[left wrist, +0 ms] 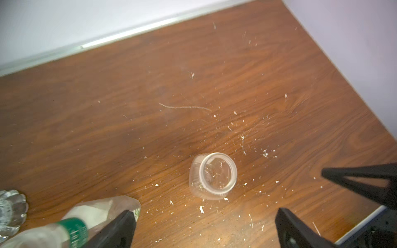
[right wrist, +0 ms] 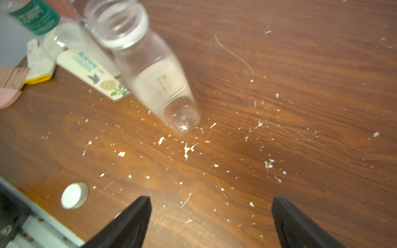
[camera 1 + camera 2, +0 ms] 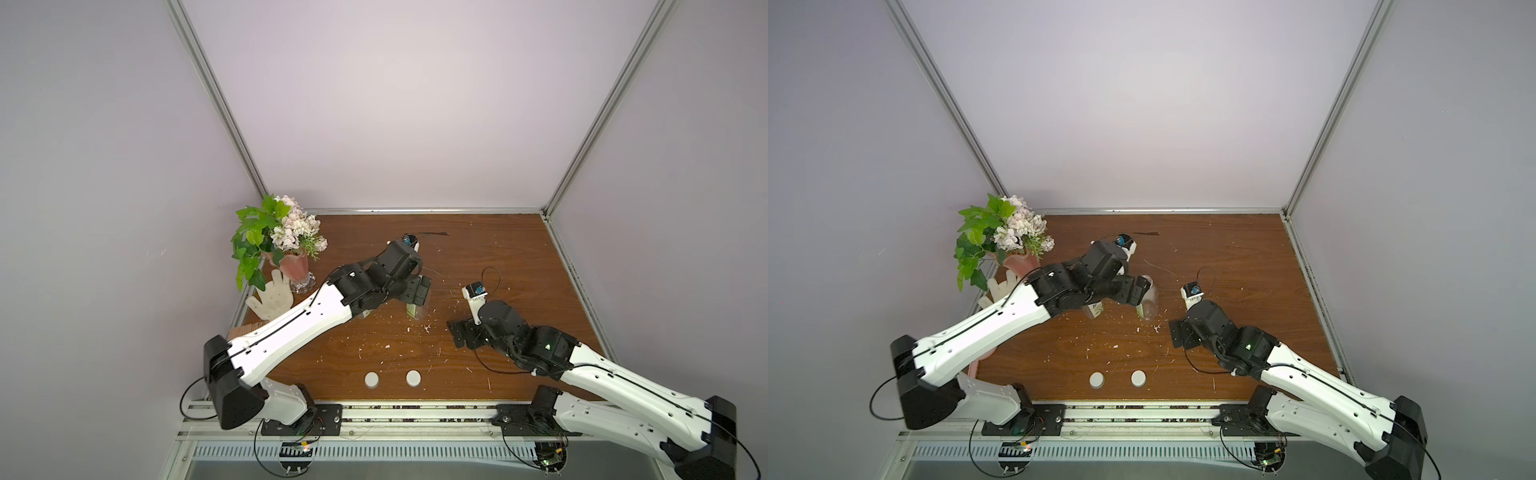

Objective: Screw on the bottle caps
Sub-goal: Move the plastic bottle to the center of the board, then pick up the bottle cap from the center of the board.

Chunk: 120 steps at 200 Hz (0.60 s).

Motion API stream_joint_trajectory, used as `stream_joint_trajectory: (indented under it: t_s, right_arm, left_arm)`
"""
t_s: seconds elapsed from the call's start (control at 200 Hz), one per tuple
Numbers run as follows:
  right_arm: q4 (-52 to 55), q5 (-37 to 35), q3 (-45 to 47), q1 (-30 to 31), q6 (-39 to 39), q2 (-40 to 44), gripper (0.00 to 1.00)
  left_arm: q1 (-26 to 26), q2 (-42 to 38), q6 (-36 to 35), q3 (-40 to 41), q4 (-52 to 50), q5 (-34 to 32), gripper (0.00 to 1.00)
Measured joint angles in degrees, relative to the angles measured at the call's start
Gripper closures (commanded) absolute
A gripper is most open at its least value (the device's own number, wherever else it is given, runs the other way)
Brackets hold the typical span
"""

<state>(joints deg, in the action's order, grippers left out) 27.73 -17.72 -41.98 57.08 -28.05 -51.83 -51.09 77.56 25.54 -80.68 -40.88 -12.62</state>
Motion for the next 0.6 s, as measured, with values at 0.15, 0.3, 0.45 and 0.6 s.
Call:
stream_joint_trajectory:
  t_s: [0.15, 0.3, 0.45, 0.6]
  right_arm:
    - [-0.02, -0.48, 0.02, 8.81, -2.75, -2.08, 0.01]
    - [-2.12, -3.72, 1.64, 18.56, -4.83, -5.51, 0.01]
    - [-4.55, -4.37, 2.99, 24.09, -4.72, -10.43, 0.03]
    - [-5.99, -2.47, 1.36, 24.33, -3.39, -19.67, 0.07]
  left_arm:
    - [0.00, -10.82, -0.79, 2.51, 3.54, -5.09, 0.01]
    - [0.00, -18.60, -2.25, 6.40, 7.04, -9.73, 0.01]
    - [-0.02, -22.53, -3.41, 8.96, 8.17, -13.77, 0.01]
    - [-0.02, -27.15, -3.80, 11.04, 8.37, -16.44, 0.01]
